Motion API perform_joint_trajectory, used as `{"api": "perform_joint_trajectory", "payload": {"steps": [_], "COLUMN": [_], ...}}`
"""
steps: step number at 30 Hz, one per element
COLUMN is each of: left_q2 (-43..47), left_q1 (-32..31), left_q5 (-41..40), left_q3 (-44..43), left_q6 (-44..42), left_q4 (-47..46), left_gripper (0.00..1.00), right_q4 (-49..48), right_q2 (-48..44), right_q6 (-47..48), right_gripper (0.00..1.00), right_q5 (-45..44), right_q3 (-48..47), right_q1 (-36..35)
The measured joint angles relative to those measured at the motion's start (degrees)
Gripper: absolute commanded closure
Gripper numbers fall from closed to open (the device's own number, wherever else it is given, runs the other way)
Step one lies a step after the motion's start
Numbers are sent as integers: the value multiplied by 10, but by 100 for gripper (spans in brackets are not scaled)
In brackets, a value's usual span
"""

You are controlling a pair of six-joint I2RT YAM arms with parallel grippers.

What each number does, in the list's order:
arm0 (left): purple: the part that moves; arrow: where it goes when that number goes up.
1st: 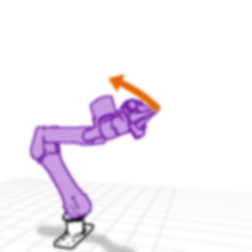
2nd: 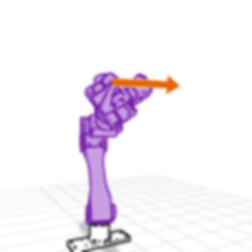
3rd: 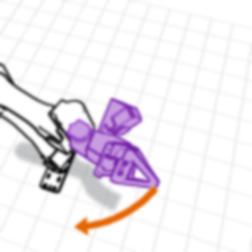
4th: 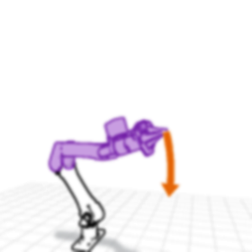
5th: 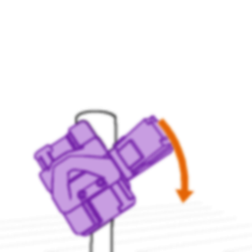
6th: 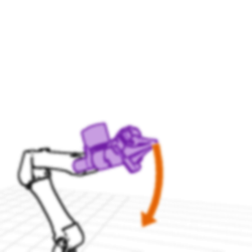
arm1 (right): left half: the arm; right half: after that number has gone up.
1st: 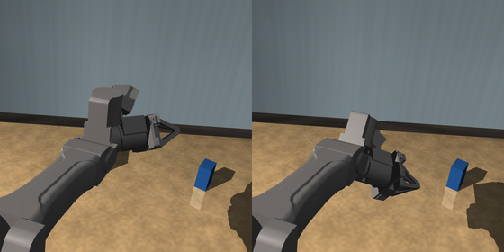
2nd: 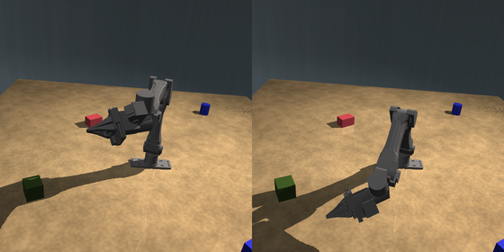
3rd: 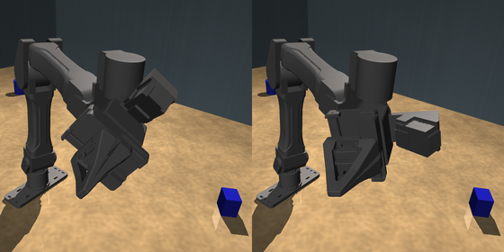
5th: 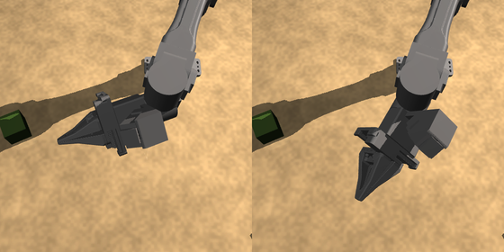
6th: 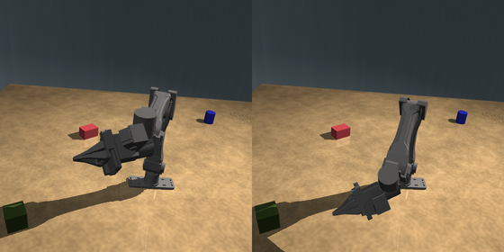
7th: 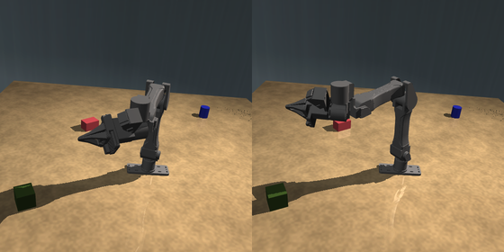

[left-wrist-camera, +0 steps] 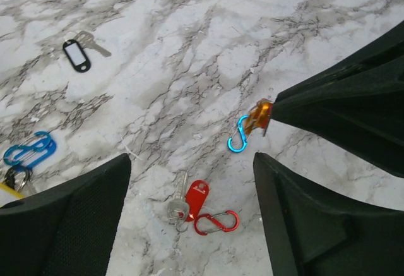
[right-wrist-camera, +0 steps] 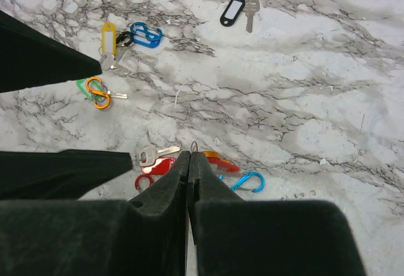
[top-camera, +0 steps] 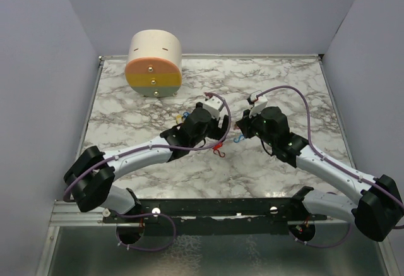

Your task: Put the keys on the keyring

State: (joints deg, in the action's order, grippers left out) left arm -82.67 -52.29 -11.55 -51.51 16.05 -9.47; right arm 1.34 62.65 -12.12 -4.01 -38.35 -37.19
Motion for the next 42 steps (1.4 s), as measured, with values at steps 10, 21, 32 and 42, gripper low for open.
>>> {"api": "perform_joint_trajectory", "payload": {"steps": [10,21,32,42], "left_q2": [124,216,285,301], "left_q1": [5,5,5,5], "left_q5": [-102,-153,-184,-192], "left_q3": [117,215,266,272], "left_q6": [42,83,115,117], "left_q4": [-46,-63,-68,-69], "left_gripper": [1,1,1,1], "right_q4": [-1,-39,-102,-146], "right_q2": [15,149,313,406], "right_q6": [0,-18,-33,-47], "right_gripper": [99,99,99,62], "right_q5": [0,50,95,140], "right_q3": [0,-30,-147,-244], "right_q1": [0,-3,-38,-51]}}
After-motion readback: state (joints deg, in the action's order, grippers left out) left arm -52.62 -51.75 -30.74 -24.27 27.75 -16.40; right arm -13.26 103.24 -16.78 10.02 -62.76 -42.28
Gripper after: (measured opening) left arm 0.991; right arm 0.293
